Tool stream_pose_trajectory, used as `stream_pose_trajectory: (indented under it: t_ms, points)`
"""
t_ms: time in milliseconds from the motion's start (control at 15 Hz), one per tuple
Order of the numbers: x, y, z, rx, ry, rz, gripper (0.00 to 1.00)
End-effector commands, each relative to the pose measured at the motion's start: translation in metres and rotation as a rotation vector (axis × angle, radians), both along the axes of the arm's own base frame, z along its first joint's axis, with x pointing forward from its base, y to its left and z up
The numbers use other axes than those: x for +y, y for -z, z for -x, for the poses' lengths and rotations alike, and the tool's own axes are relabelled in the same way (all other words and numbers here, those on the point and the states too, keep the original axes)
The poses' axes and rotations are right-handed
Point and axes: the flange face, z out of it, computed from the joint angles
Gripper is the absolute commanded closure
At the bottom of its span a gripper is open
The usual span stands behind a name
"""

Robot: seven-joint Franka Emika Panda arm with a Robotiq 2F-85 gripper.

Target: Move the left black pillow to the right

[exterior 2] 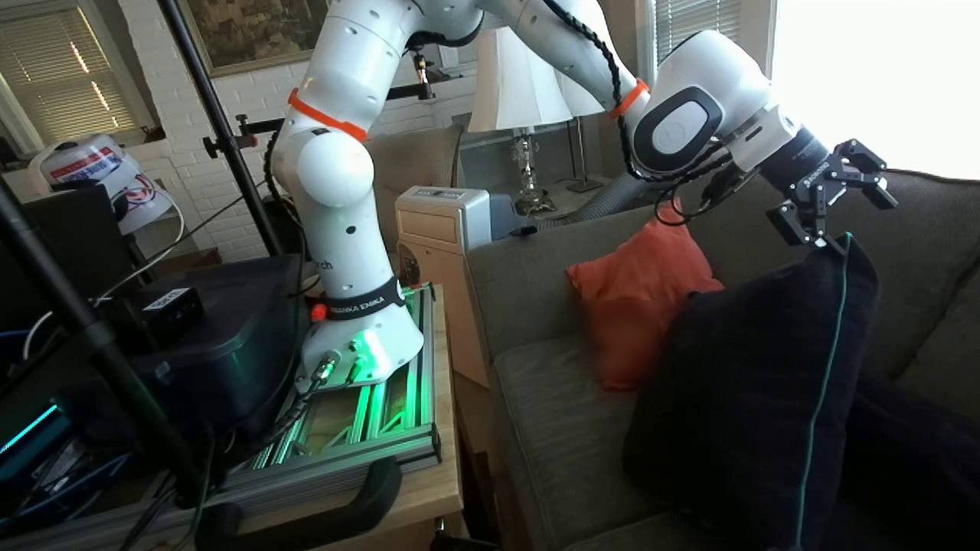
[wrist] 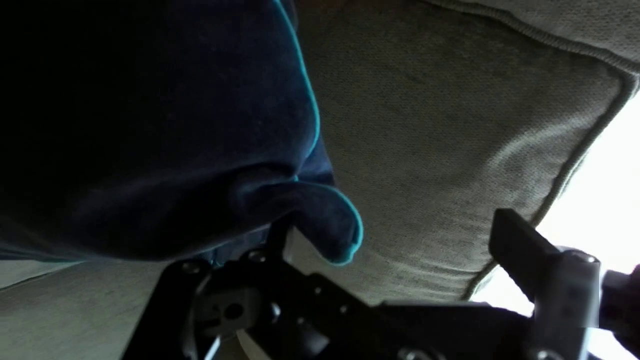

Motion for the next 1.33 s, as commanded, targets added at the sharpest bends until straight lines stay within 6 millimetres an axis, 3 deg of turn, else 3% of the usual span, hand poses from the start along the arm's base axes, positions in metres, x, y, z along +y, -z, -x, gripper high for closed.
stream_pose_trajectory:
  t_ms: [0,400,1267]
  points:
    - [0.008,-0.023,0.002,0.082,-0.106,-0.076,0.0]
    - [0.023,-0.056,0.001,0.185,-0.329,-0.139,0.0]
    - [0.081,-0.069,0.049,0.458,-0.99,-0.091,0.0]
